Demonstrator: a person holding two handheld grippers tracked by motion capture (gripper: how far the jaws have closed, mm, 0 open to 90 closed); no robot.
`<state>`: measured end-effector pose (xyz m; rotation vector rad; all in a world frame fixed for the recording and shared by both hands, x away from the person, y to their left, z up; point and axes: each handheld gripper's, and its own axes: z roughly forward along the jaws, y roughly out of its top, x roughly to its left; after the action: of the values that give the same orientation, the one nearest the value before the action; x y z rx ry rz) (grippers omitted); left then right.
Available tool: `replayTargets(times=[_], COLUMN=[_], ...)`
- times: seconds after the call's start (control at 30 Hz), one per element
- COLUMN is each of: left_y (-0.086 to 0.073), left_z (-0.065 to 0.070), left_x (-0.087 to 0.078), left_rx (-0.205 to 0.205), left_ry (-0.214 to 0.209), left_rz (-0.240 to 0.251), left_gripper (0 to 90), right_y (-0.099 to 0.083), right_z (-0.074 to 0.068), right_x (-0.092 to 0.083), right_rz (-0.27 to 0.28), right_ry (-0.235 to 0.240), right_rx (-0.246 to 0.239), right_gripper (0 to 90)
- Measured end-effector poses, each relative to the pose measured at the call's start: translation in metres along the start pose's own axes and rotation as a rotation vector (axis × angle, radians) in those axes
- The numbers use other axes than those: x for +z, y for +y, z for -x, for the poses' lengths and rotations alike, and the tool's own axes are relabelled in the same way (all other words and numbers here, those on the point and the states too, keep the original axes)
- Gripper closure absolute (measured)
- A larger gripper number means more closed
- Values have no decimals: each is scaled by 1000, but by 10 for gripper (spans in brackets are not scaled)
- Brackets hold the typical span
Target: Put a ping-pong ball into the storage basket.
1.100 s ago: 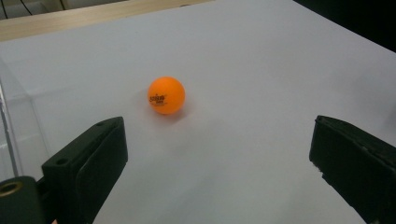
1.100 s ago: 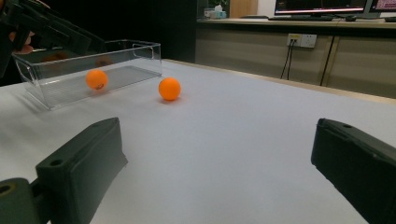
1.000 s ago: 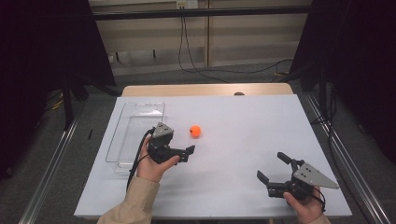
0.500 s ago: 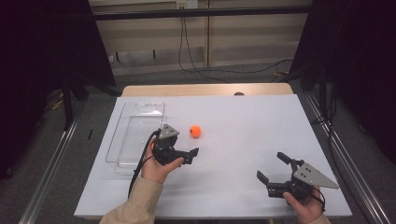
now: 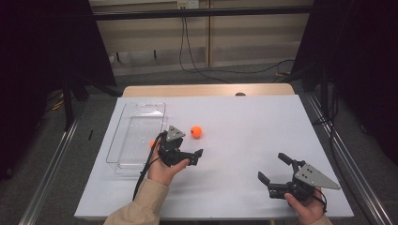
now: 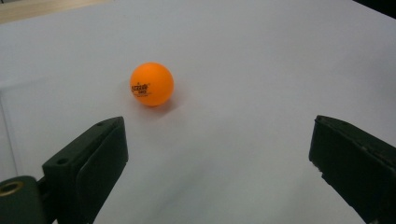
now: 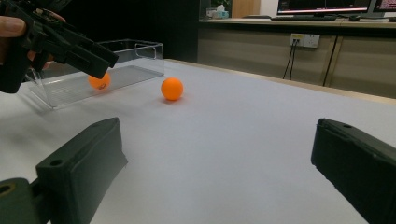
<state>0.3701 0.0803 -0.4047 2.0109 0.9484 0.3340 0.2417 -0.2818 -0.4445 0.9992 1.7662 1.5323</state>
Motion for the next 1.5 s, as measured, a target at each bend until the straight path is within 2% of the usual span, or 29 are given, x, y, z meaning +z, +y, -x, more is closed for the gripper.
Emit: replayTargets(times=[0.23,0.43,0.5,0.7,0.93,1.07,1.23,1.37,1.5], left_y=[0,1,1,0,0,0,1,1,1], left_z=[1,2,1,0,-2,-4,-4,-4,-3], left_x=[6,9,10,14,17,18,21,23,23], left_rx=[1,-2,4,-11,-32,-28,-46,-32,-35], left_ry=[9,10,23,30,62,62,57,59,59], left_rz=[-18,-14,-14,-19,-13,-14,-8,-12,-9], left_gripper=[46,46,46,46,45,45,45,45,45], right_y=[0,0,0,0,0,0,0,0,0], right_z=[0,0,0,0,0,0,0,0,1], right_x=[0,0,0,0,0,0,0,0,0], right_rz=[-1,0,-1,0,0,0,2,3,2], right_ry=[1,2,2,3,4,3,6,5,5], right_rx=[-1,-1,-2,-1,0,-1,1,2,1], right_gripper=[20,20,20,20,21,21,21,21,21])
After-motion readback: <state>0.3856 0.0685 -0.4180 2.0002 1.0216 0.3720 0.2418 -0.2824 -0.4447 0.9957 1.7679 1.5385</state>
